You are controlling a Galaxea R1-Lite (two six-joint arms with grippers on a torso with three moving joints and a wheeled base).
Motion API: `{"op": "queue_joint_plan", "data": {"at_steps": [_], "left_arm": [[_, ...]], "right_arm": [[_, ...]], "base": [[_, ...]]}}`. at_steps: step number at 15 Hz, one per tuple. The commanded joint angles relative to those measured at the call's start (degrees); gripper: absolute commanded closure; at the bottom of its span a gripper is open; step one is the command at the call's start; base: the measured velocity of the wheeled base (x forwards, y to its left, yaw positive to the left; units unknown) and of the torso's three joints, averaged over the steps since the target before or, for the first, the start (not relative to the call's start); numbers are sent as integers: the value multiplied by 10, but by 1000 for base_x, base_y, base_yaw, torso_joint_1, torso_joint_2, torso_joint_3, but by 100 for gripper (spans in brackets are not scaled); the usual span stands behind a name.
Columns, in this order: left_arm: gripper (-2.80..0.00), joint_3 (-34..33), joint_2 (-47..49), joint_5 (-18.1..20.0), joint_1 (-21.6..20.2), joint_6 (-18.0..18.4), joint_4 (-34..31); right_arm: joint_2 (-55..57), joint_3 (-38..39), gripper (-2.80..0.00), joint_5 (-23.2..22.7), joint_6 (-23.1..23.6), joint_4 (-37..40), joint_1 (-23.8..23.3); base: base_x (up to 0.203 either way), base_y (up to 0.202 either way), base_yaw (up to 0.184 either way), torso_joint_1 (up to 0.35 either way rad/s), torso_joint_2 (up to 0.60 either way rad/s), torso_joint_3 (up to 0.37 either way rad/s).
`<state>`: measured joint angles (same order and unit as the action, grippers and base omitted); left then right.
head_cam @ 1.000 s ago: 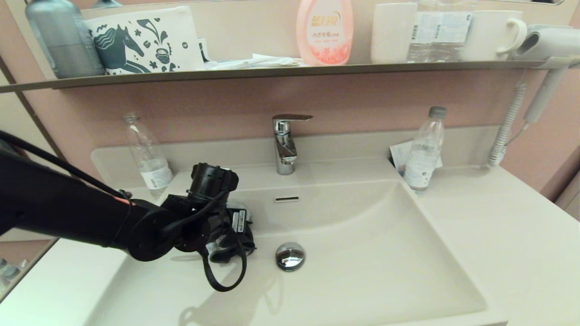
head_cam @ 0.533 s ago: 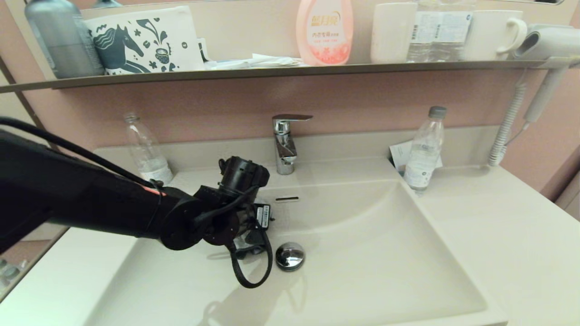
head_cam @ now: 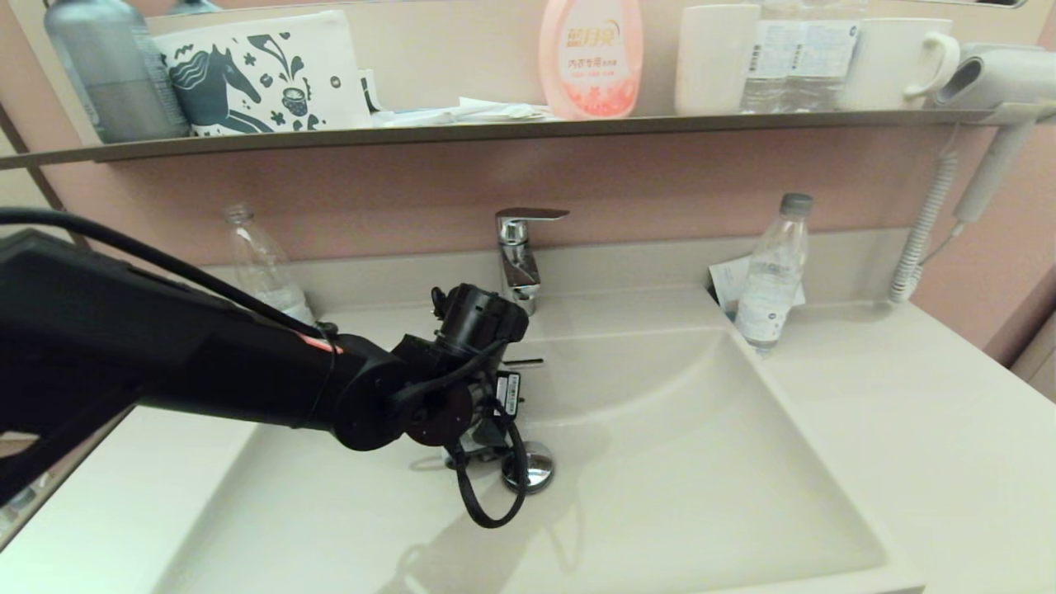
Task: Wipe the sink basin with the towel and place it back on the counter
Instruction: Wipe the sink
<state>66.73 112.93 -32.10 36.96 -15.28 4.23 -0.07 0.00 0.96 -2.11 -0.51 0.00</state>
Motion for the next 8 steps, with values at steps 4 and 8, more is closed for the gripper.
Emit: {"op": "queue_joint_plan", "data": {"at_steps": [4,8], "left_arm": [[0,-4,-30,19,-100,6,-37],[0,-50,-82,46,-166,45,-39]], "right_arm": [[1,0,0,0,0,0,0],[1,0,0,0,0,0,0]], "base": [[0,0,0,0,0,0],[0,0,0,0,0,0]]}}
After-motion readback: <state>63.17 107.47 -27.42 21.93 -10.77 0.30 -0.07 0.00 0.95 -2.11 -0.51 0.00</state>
